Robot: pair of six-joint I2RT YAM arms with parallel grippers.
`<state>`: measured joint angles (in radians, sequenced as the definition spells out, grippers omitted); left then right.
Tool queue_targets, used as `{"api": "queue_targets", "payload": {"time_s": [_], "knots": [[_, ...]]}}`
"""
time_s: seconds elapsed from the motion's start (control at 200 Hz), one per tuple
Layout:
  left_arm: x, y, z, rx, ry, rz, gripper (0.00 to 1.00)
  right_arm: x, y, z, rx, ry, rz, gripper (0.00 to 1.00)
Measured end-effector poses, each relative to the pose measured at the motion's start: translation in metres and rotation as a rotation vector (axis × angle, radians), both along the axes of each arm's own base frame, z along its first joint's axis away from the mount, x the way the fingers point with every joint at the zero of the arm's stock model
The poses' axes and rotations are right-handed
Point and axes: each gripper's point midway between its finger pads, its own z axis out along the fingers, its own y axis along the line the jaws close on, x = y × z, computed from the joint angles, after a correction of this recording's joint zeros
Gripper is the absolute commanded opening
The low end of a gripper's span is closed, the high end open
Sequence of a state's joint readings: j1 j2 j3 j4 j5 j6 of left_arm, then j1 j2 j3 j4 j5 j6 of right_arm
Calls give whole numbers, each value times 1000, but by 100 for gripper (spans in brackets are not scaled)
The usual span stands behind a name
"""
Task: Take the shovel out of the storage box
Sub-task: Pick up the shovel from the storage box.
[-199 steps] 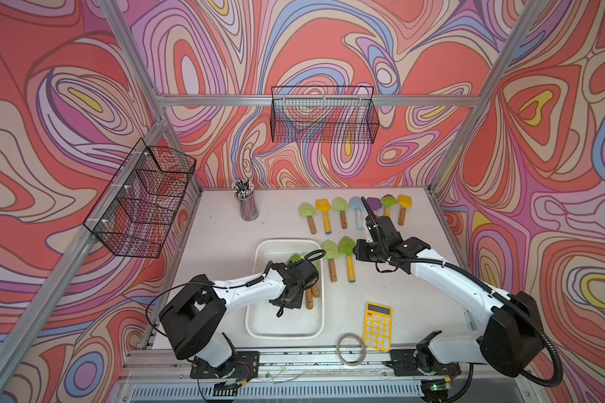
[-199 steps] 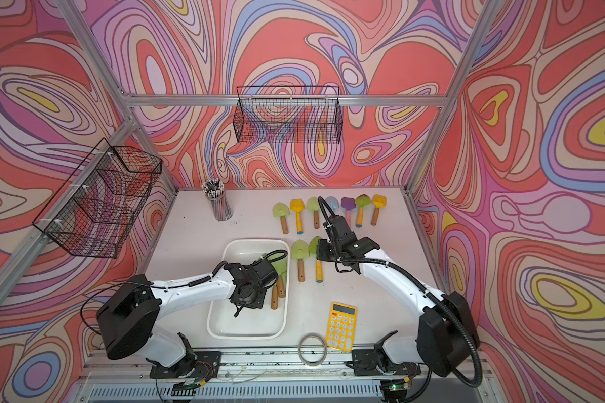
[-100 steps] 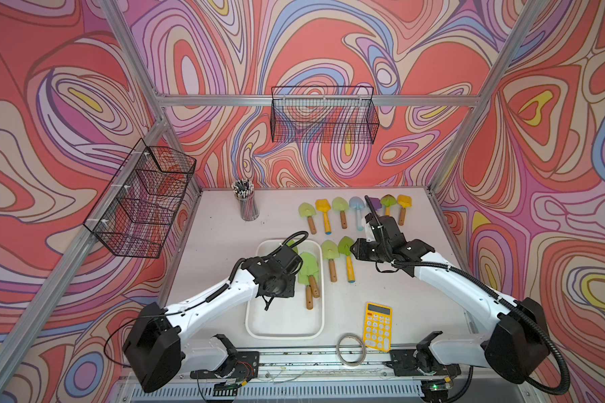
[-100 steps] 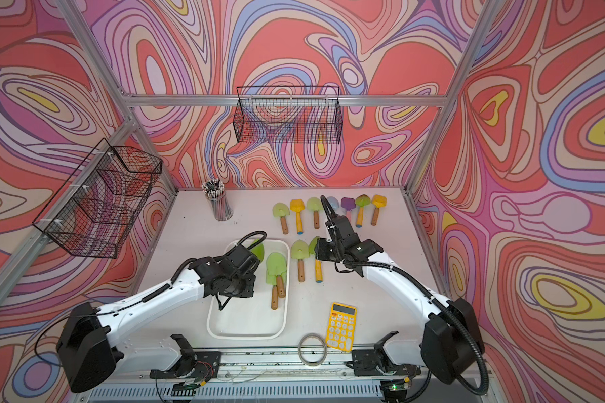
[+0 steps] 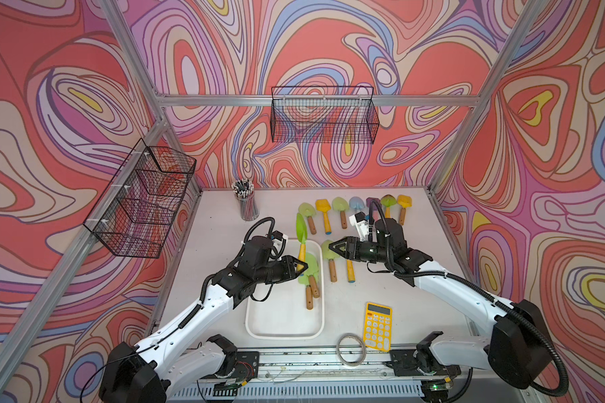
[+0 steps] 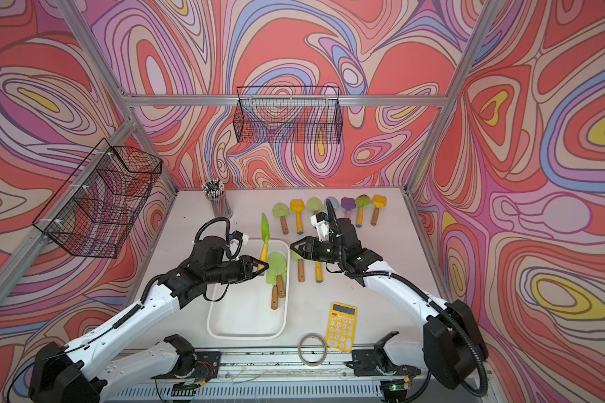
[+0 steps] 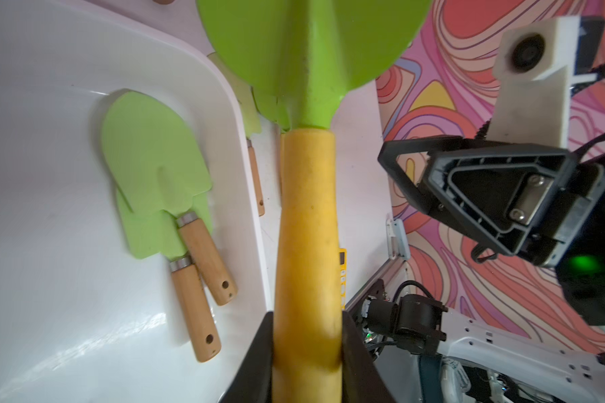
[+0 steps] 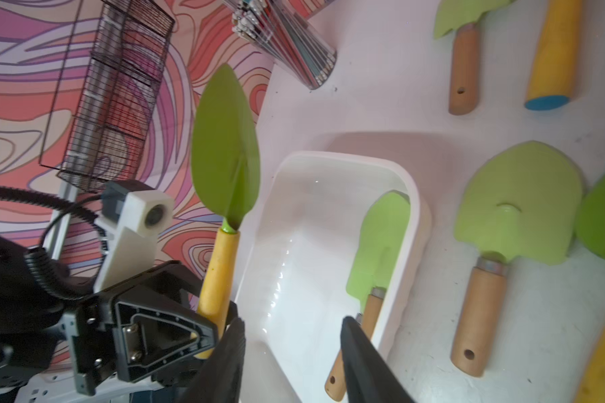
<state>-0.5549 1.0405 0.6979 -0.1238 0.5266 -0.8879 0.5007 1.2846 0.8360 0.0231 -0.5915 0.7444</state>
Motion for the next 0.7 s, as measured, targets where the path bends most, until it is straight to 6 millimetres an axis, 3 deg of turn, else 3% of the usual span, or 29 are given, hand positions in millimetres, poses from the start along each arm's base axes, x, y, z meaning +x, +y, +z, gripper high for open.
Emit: {"api": "queue_targets", "payload": {"time_s": [0.14,0.431,0.701], "knots": [[2,-13,13,-153,-18,-12,0,-4,9,20,121,-28,39,47],[2,-25,63,-376,-107,-51,0,-10,17,51,273,-74,96,50],[-2,-26,70,-450,-108,-64,0,-9,24,61,345,-83,137,51]]}}
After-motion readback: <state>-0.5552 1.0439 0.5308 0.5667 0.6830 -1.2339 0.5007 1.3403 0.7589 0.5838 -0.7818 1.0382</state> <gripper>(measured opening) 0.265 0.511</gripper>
